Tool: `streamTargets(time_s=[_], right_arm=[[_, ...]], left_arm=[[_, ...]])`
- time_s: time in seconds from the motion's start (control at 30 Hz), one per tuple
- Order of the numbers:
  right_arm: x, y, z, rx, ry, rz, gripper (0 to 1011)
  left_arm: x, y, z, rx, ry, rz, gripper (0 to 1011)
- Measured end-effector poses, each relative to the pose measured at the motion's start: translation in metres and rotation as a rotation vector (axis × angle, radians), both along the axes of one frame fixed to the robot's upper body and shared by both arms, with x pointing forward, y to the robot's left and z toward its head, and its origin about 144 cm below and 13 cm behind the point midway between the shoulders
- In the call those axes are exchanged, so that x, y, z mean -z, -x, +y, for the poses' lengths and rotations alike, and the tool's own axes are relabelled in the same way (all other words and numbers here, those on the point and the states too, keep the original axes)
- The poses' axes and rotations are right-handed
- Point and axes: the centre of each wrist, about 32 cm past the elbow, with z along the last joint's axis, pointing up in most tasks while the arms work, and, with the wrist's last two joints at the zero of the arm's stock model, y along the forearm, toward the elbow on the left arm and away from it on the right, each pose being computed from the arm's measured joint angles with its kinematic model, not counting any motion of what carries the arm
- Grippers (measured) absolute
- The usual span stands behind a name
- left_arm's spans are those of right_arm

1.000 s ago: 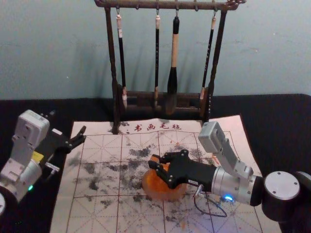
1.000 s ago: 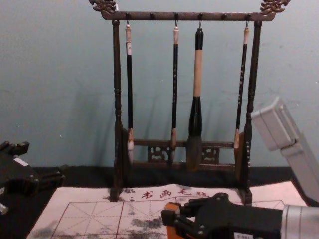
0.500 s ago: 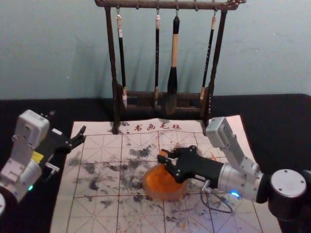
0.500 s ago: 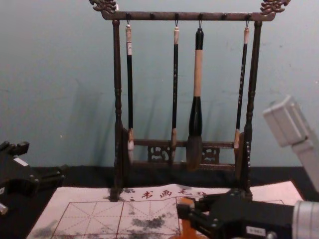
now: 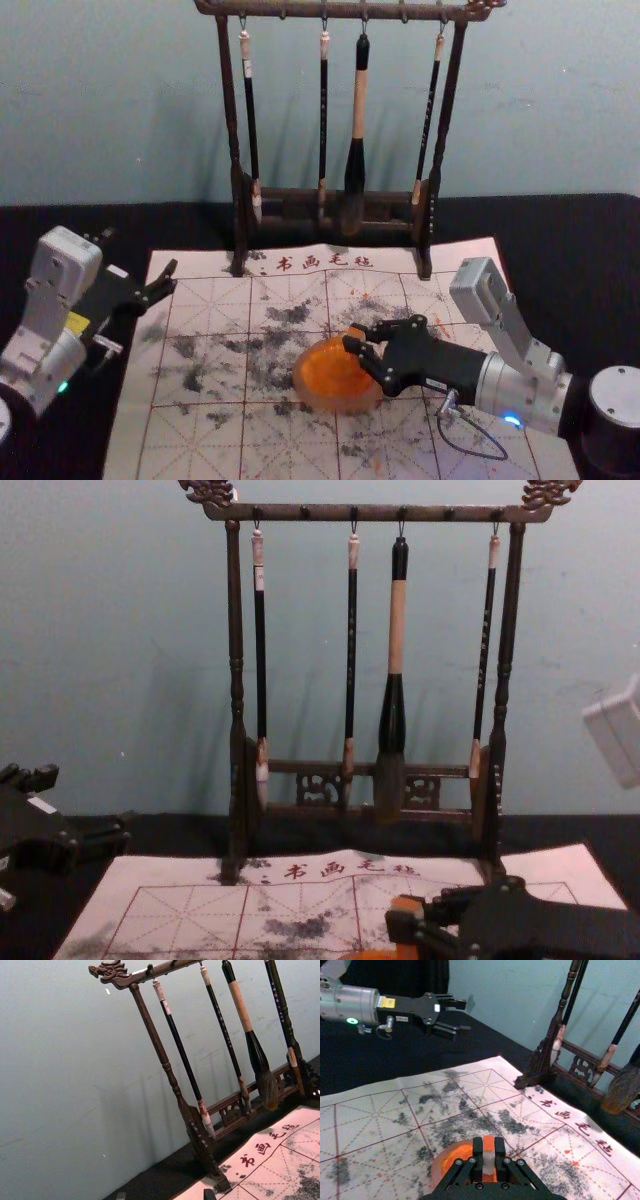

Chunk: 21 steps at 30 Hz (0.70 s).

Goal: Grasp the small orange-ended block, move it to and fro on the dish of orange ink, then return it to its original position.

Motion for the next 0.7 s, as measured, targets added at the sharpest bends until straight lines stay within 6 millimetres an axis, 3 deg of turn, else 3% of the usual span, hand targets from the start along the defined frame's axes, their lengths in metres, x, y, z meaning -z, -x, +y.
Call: streamTargets(time_s=[0.7], right_arm=[[0.002, 0.006, 0.015, -0.066, -0.003, 0.022, 80]], left_arm=[[0.0, 0.0, 0.0, 0.0, 0.0, 0.0, 1001]])
